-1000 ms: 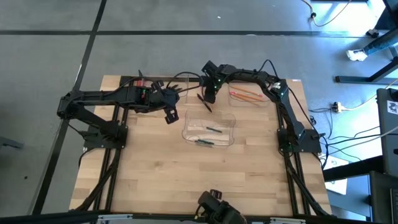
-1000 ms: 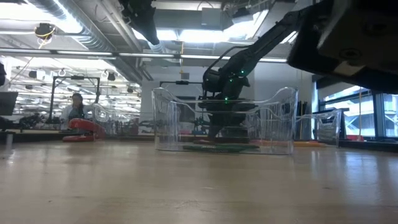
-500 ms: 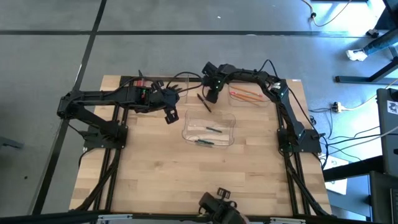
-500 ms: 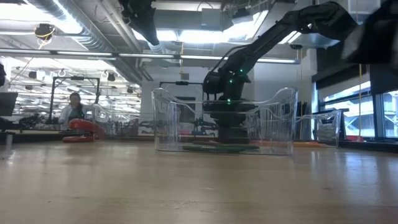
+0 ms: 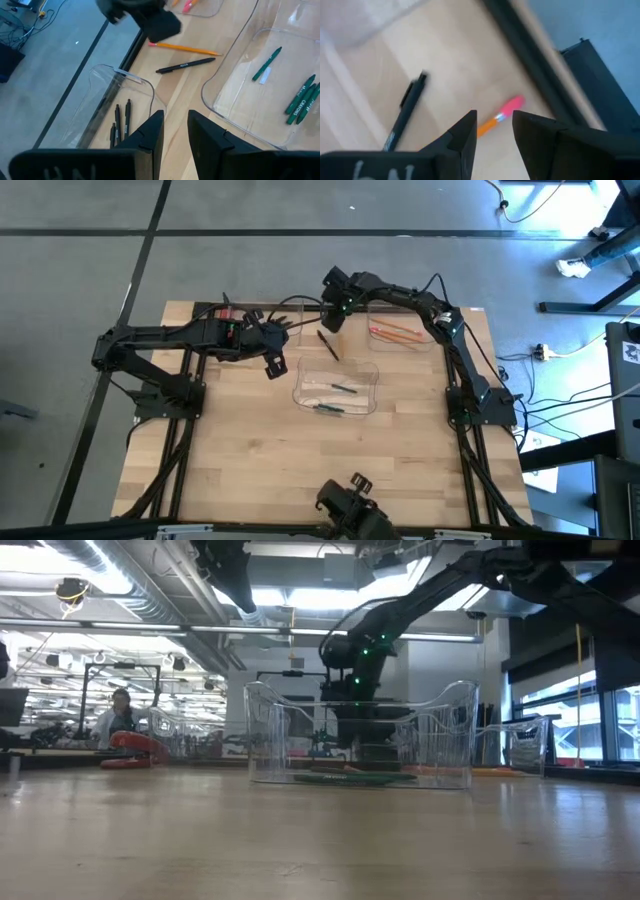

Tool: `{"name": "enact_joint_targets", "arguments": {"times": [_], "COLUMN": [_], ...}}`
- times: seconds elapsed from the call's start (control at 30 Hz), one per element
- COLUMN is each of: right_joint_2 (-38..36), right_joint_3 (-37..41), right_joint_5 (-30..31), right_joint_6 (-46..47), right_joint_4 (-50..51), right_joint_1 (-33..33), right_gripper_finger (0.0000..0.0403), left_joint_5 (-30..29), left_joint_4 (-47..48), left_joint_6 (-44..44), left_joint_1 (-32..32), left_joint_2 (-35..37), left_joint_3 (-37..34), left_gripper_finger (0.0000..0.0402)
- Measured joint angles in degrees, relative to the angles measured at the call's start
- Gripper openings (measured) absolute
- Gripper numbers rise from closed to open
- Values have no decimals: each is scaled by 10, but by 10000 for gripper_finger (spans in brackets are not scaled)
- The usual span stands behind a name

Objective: Sort crayons/erasers/pens/pencils in bins
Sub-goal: Put the orange pencil into the top right transparent bin

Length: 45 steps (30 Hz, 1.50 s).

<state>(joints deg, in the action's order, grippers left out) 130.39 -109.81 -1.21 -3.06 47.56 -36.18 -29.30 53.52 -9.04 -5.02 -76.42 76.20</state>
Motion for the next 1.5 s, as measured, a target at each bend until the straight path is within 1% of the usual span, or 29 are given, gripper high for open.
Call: {"name": "enact_joint_targets", "arguments": {"times": [0.1,0.2,0.27,0.37,0.47,0.53,0.77,1.1,1.17,1.27,1.5], "right_joint_2": [0,-1,3,17,30,37,43,66,67,67,67], "right_joint_3": [-20,-23,-23,-23,-22,-22,-22,-23,-23,-23,-23], "right_joint_5": [1,0,-1,-7,-38,-43,-5,-4,-2,17,17], "right_joint_6": [48,117,133,135,133,130,134,128,116,103,70], "right_joint_4": [-1,7,23,34,33,31,19,23,27,29,33], "right_joint_1": [-11,-22,-26,-29,-27,-24,-19,-7,-2,3,3], "right_gripper_finger": [127,127,127,127,127,127,127,127,127,127,127], "left_joint_5": [0,0,0,0,0,0,0,0,0,0,0], "left_joint_4": [0,0,0,0,0,0,0,0,0,0,0], "left_joint_6": [0,0,0,1,1,1,1,2,2,2,2], "left_joint_1": [0,0,0,0,0,0,0,0,1,1,1], "left_joint_2": [0,0,0,0,0,0,0,0,0,0,0], "left_joint_3": [0,0,0,0,0,0,0,0,0,0,0], "left_gripper_finger": [80,80,80,80,80,80,80,80,80,80,80]}}
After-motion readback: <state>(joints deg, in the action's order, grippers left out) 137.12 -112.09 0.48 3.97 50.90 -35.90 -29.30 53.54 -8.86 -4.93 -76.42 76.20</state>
